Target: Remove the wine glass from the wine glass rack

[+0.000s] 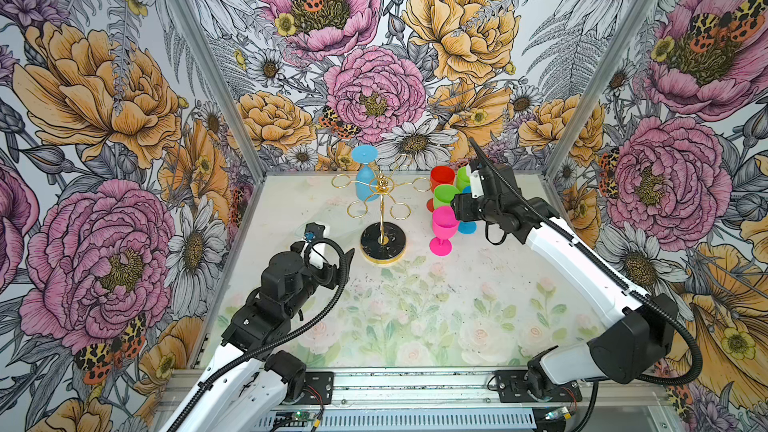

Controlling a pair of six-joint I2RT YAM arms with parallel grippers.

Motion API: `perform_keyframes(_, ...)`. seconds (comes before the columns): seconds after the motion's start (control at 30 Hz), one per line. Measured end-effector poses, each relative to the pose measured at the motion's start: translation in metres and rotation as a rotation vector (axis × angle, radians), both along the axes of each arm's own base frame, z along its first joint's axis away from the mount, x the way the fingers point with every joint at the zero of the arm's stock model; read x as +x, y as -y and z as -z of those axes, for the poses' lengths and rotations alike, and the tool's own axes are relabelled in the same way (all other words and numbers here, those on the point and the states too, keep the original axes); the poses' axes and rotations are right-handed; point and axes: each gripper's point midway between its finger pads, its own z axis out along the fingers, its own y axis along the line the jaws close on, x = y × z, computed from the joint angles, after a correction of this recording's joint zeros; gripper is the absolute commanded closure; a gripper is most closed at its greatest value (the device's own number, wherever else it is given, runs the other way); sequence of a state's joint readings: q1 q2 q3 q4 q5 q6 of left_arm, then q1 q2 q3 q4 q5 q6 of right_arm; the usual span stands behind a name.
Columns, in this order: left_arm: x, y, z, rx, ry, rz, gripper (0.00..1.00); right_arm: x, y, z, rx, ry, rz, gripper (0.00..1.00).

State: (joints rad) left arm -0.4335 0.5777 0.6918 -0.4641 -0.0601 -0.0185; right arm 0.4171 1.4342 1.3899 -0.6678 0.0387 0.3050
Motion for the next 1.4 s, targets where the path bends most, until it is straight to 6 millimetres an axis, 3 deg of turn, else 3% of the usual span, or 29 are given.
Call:
perform_keyframes(0.2, 0.008, -0.032, -0.008, -0.101, -0.030, -0.099, 0.08, -0.011, 0.001, 0.001, 0.007, -0.001, -0.020, 0.32)
perform_keyframes(0.37, 0.019, -0.052, -0.026, -0.191, -0.045, -0.161, 0.10, -0.020, 0.003, 0.005, 0.008, -0.007, -0.034, 0.31)
perform_keyframes(0.63, 0.061, -0.074, -0.056, -0.358, -0.112, -0.212, 0.15, -0.031, 0.007, 0.001, 0.014, 0.008, -0.052, 0.30)
perform_keyframes(1.07, 0.151, -0.064, -0.089, -0.570, -0.239, -0.065, 0.23, -0.049, 0.008, 0.009, 0.029, -0.002, -0.083, 0.29)
perform_keyframes(1.4, 0.189, -0.048, -0.079, -0.654, -0.349, 0.029, 0.30, -0.063, 0.006, 0.008, 0.055, 0.003, -0.124, 0.28)
